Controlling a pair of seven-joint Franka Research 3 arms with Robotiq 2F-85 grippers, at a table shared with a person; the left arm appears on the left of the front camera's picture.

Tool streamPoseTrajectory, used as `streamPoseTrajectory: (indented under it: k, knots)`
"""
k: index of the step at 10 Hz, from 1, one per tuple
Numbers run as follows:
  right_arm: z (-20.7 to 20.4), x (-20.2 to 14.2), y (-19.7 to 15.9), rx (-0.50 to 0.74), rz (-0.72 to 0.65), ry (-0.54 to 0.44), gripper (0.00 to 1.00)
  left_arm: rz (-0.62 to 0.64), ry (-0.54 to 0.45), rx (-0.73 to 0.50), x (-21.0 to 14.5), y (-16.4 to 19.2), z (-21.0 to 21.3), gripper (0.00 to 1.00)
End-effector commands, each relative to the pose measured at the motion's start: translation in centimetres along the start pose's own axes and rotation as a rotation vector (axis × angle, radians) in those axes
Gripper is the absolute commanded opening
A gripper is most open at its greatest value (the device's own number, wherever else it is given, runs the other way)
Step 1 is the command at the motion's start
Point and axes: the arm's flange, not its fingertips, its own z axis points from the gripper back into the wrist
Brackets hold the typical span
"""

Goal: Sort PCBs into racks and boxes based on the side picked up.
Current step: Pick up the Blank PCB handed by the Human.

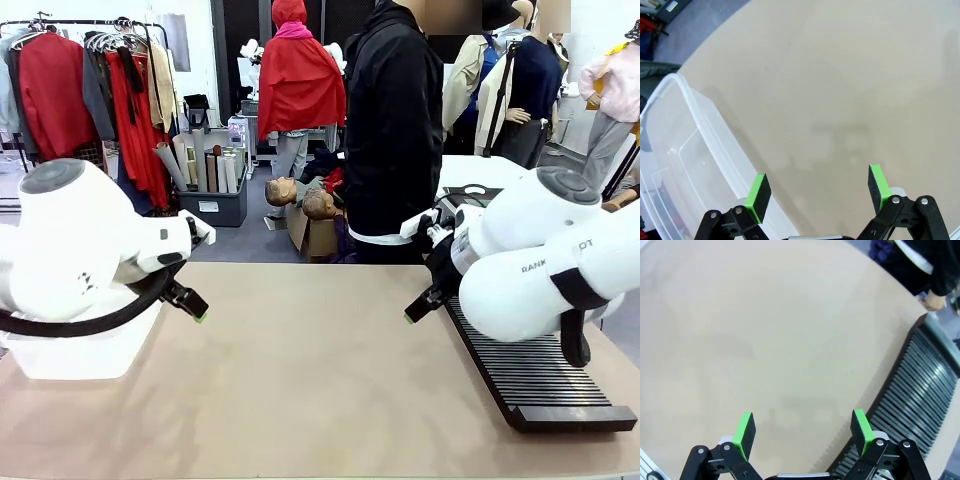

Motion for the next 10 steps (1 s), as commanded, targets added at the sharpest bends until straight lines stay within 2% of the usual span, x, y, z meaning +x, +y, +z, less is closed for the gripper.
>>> streamPoseTrajectory:
  k: [1, 4, 6, 9, 10]
  knots:
    - [2.3, 1.1, -3.4, 0.042, -0.016, -0.044, 1.0, 0.016, -0.016, -0.079, 2.5, 3.1, 1.1, 1.0]
    - [1.7, 3.2, -8.7, 0.183, -0.055, -0.046, 1.0, 0.07, 0.016, -0.178, 5.6, 8.9, 1.5, 1.0]
    - [2.1, 3.6, -12.4, 0.303, -0.073, -0.078, 1.0, 0.13, 0.013, -0.293, 5.7, 13.3, 2.5, 1.0]
    - [3.9, 1.9, -16.4, 0.49, -0.132, -0.183, 1.0, 0.213, -0.094, -0.45, 3.8, 18.1, 5.6, 1.0]
    - [4.8, 0.7, -17.5, 0.53, -0.142, -0.22, 1.0, 0.225, -0.131, -0.443, 2.9, 19.1, 7.4, 1.0]
